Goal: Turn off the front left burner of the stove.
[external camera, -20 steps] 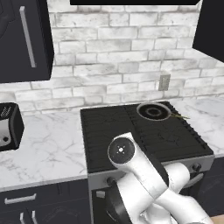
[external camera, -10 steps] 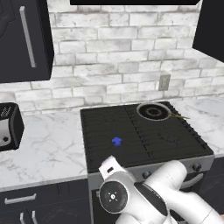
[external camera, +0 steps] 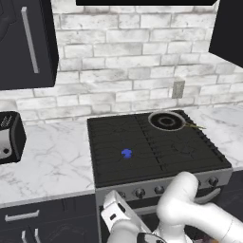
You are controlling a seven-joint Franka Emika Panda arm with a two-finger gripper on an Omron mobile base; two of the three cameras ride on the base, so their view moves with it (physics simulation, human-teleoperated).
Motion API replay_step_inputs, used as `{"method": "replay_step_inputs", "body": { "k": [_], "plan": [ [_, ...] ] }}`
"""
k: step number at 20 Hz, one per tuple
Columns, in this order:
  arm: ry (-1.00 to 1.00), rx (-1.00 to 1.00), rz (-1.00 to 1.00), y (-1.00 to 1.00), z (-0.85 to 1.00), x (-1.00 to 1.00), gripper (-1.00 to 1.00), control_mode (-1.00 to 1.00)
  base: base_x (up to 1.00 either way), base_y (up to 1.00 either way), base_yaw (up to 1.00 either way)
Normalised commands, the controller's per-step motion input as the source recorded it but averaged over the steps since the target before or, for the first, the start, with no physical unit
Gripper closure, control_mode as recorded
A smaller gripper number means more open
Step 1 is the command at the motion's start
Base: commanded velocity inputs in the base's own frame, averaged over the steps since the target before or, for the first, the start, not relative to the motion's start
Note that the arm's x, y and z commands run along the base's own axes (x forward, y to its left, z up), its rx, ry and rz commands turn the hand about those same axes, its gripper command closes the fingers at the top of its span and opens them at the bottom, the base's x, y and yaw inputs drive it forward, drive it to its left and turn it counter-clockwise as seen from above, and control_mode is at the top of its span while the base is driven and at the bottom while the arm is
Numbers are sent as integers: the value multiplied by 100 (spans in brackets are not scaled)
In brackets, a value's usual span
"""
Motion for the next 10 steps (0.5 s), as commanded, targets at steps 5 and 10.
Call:
{"method": "replay_step_inputs", "body": {
  "k": [5, 10],
  "plan": [
    [-27, 0, 9, 0, -51, 11, -100, -100, 0, 0, 0],
    [-15, 0, 7, 0, -20, 21, -100, -100, 0, 0, 0]
  ]
}}
